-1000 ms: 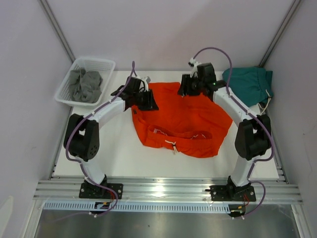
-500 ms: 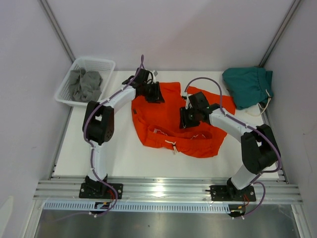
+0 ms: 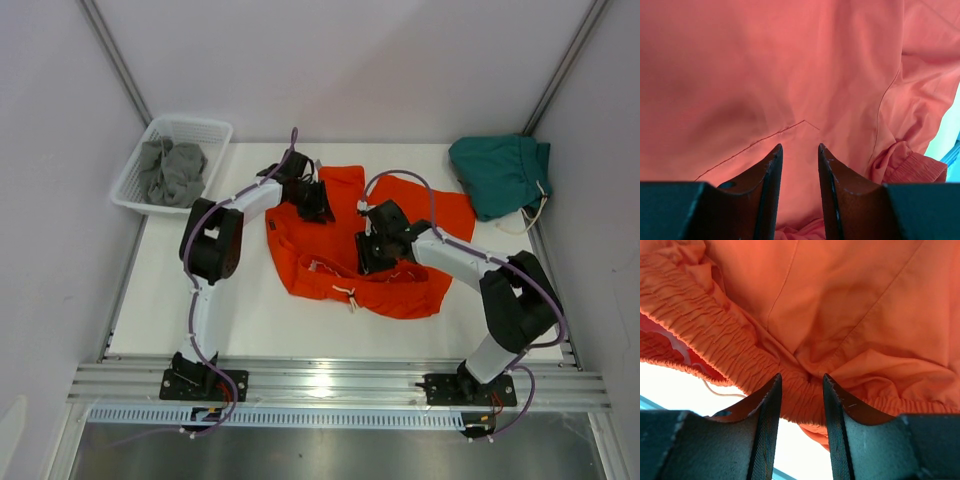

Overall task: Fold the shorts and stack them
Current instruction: Flatten the shorts out

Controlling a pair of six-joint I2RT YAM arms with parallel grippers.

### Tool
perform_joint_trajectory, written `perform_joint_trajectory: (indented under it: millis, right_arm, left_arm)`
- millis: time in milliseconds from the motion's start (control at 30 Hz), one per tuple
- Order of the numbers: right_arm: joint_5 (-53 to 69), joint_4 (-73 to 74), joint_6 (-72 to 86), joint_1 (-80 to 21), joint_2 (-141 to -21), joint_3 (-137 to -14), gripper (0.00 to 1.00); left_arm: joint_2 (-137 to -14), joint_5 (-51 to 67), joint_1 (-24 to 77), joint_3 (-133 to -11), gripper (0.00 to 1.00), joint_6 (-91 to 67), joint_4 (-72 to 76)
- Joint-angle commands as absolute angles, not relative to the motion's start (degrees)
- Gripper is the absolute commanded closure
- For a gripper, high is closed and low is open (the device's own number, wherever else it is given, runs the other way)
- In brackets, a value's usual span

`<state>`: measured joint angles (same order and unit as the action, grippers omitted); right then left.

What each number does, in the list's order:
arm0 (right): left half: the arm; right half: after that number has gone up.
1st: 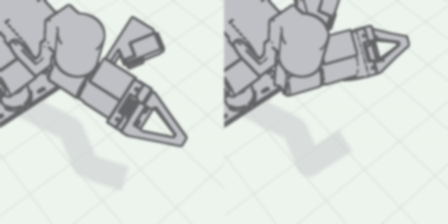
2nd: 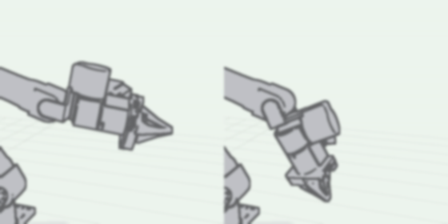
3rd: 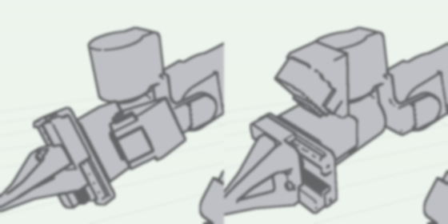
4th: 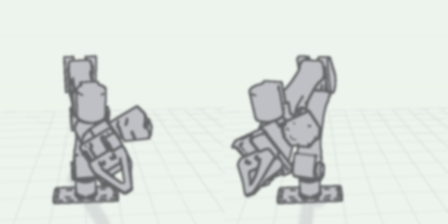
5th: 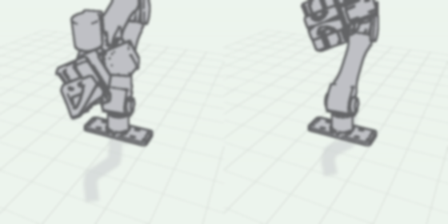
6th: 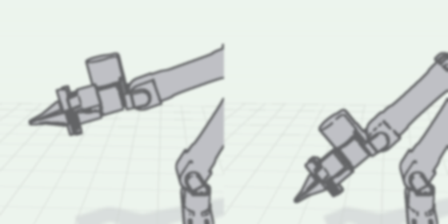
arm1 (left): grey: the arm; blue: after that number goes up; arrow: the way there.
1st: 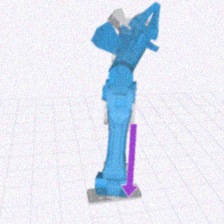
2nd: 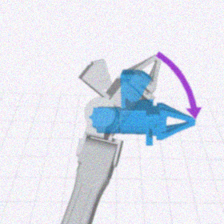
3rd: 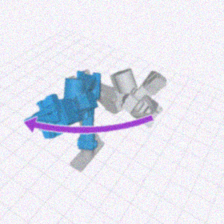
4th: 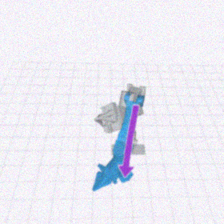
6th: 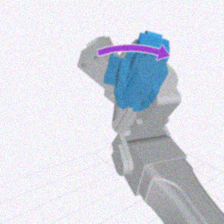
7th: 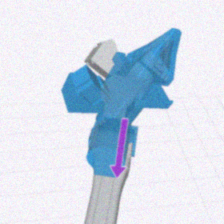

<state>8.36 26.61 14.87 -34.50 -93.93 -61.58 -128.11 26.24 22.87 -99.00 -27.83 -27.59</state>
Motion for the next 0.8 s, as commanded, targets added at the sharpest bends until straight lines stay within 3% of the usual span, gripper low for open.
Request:
perform_joint_trajectory:
  millis: [0,267,533,767]
  right_arm:
    - [7.3,26.5,16.1,-36.8,-93.9,-60.9,0.59]
    - [6.2,33.5,20.2,-44.5,-85.4,-58.0,0.63]
    - [3.2,42.5,38.1,-68.4,-71.4,-51.2,0.62]
    - [0.7,48.3,48.8,-79.2,-67.8,-53.4,0.6]
  left_arm:
    - [-128.7,28.7,23.2,-99.2,0.62,-29.4,-27.3]
    - [-129.3,29.0,22.8,-100.3,0.62,-31.0,-27.3]
    - [-129.5,28.9,22.8,-100.5,0.62,-30.7,-27.5]
    - [-129.6,28.7,22.8,-101.0,0.62,-30.8,-27.6]
